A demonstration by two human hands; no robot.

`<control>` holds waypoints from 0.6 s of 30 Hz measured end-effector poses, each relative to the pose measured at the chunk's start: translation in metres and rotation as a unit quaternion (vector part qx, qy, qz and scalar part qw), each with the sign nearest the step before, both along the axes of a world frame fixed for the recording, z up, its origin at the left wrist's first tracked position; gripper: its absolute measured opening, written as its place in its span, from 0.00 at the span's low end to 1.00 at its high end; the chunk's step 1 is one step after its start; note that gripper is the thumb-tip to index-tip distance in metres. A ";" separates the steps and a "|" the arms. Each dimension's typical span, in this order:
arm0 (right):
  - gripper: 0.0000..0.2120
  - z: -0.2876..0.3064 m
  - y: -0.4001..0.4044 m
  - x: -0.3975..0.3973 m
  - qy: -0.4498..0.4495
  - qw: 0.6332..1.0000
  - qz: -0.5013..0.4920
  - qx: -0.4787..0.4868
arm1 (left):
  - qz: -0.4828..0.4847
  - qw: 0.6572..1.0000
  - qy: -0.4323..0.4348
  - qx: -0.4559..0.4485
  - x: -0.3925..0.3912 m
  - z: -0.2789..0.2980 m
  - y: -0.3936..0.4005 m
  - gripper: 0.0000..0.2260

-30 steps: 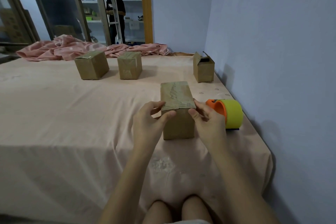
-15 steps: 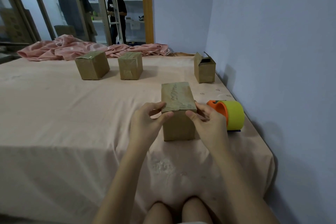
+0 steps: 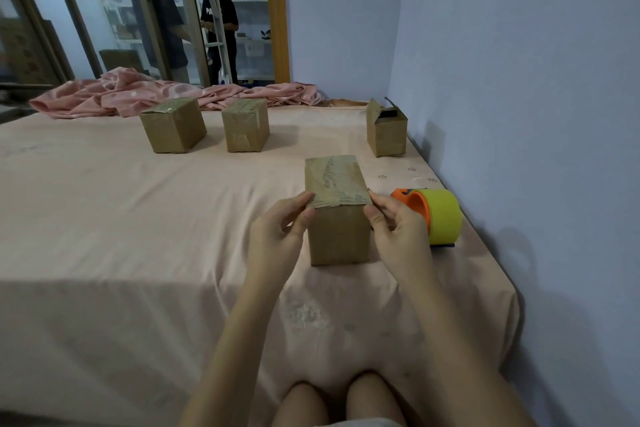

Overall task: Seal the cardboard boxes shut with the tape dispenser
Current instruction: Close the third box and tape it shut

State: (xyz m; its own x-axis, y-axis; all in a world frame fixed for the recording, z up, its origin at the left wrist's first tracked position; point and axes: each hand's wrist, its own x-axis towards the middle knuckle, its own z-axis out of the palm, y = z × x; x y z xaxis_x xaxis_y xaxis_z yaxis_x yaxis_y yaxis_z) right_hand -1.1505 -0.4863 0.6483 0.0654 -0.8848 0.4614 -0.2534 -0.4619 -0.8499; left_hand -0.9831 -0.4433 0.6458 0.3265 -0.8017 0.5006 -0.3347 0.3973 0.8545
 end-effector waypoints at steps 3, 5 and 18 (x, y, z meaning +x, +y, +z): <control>0.17 -0.005 0.003 0.001 0.006 1.000 0.006 0.009 | -0.015 0.998 0.061 -0.001 -0.011 -0.010 0.007 0.17; 0.18 -0.011 0.009 0.004 -0.019 0.999 0.019 0.040 | -0.051 0.991 0.119 0.015 -0.022 -0.018 0.011 0.22; 0.22 -0.031 0.031 0.019 -0.015 1.000 0.000 0.023 | -0.040 0.993 0.096 0.052 -0.040 -0.041 0.004 0.24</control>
